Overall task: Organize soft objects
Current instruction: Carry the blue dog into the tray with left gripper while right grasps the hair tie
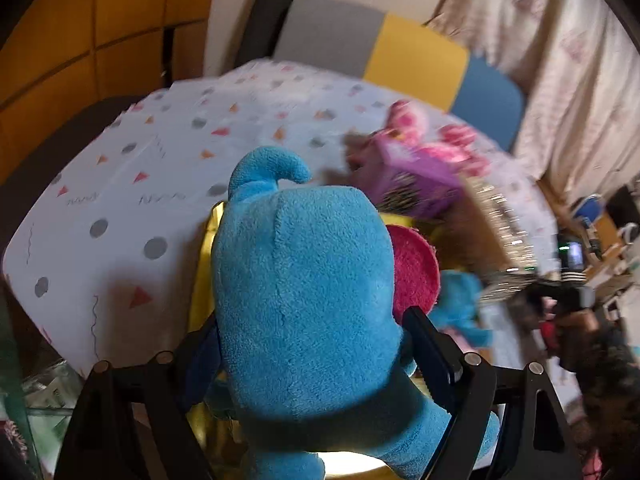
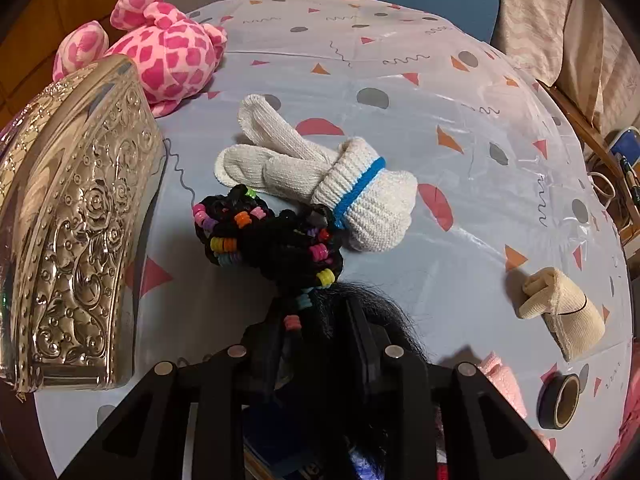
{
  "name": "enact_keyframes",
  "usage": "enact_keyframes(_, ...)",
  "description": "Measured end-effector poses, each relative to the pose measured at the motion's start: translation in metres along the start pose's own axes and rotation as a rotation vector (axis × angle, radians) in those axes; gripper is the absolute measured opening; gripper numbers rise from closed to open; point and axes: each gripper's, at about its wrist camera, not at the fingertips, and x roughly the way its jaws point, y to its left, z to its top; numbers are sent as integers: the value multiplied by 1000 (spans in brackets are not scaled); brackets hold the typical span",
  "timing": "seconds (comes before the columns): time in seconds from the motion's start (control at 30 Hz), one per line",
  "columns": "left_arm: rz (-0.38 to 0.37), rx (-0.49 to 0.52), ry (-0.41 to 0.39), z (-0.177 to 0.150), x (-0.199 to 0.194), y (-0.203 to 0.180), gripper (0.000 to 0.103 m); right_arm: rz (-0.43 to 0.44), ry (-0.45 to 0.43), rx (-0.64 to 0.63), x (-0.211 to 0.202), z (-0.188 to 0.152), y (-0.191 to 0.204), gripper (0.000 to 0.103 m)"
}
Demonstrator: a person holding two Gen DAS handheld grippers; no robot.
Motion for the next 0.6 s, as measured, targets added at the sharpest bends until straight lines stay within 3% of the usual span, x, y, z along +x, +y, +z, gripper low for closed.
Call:
enact_keyframes(0.23, 79, 18, 58, 19, 56, 19, 88, -22, 5, -34, 3, 1, 6, 30)
enact_keyframes(0.43, 169, 61, 65, 41, 99, 19, 98, -57, 4, -59, -2, -2, 15, 28)
enact_keyframes(0.47, 167, 45, 76, 42, 105, 21, 103, -60, 1, -64, -4, -4, 17, 27)
enact_keyframes(0.6, 120, 26, 25, 40, 93, 20, 103, -81, -12, -93, -7, -8, 24, 23)
